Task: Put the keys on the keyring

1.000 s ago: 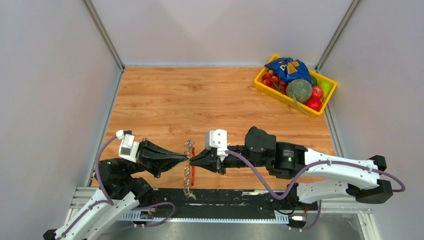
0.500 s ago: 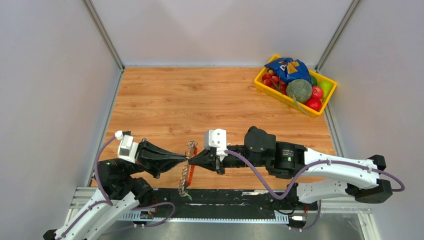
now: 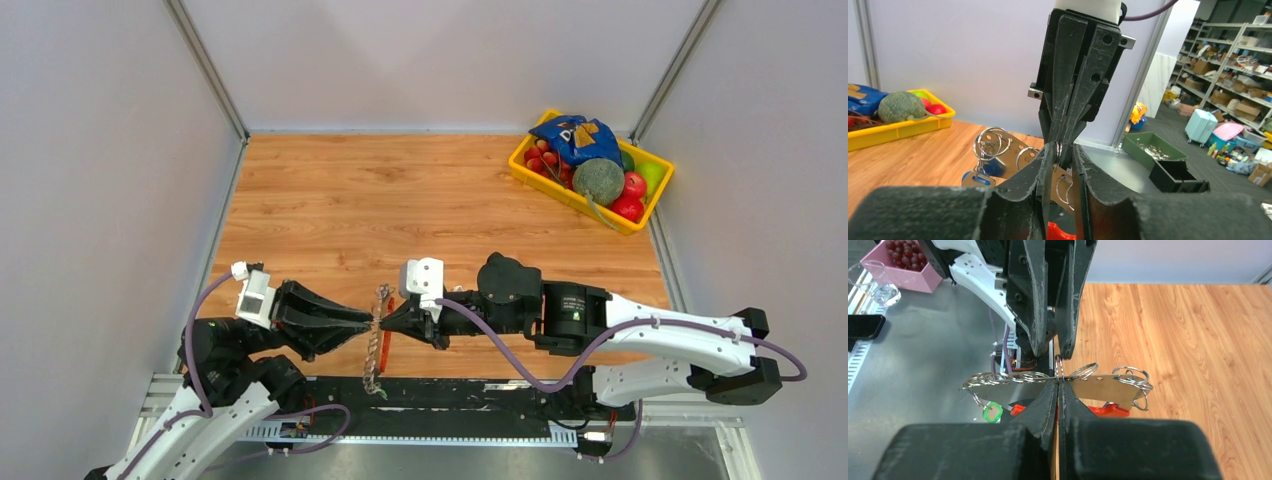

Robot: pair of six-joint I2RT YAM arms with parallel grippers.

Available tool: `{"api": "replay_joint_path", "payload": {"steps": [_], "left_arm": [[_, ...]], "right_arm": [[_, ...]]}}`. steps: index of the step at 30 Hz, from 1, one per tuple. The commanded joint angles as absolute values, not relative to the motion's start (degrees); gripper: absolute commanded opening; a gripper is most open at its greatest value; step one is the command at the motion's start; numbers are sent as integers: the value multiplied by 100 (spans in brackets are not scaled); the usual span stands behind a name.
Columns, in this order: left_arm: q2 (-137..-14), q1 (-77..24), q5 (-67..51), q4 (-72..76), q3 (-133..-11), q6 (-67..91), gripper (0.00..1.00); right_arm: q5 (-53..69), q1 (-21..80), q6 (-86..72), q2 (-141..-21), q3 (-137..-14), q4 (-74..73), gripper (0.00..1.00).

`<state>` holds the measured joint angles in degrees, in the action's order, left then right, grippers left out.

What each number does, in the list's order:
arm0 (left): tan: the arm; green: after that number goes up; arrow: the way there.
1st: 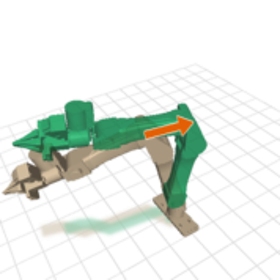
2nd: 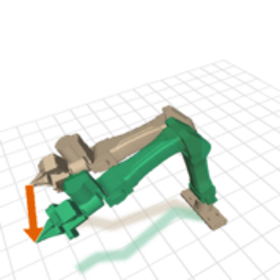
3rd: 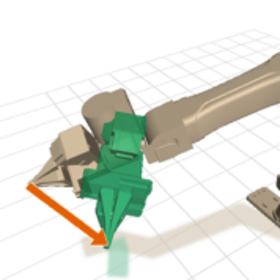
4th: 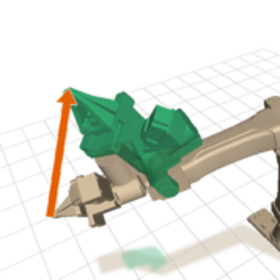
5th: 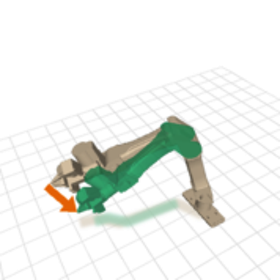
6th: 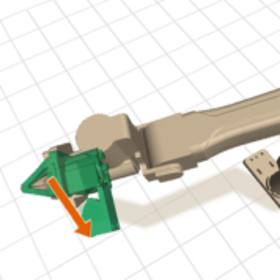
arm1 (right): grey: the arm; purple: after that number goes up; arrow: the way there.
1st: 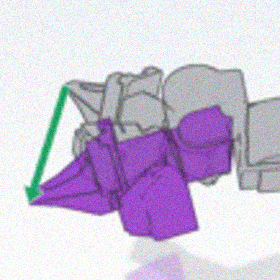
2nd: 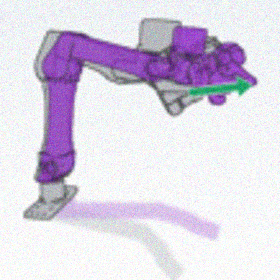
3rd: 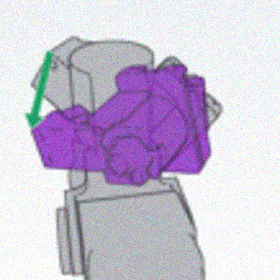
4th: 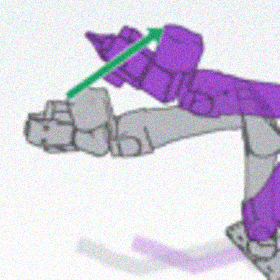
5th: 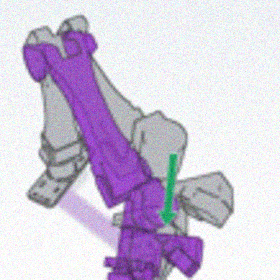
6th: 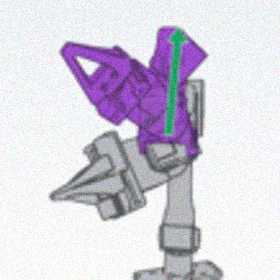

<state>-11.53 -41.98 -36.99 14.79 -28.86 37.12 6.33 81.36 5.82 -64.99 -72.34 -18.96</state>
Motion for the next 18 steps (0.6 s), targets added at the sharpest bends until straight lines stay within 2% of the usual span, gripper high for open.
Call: {"api": "replay_joint_path", "payload": {"steps": [1, 8, 18], "left_arm": [[-1010, -4201, -3712, 619, -3288, 3498, 31], [-1140, -4201, -3857, -448, -3759, 3109, 45], [-1585, -4200, -3973, -1704, -4290, 2784, 51]], "right_arm": [[524, 8169, 451, -6544, -7626, -2261, 0], [717, 8096, 377, -6756, -7991, -3047, 0], [1279, 8024, 259, -7252, -8631, -3982, 0]]}}
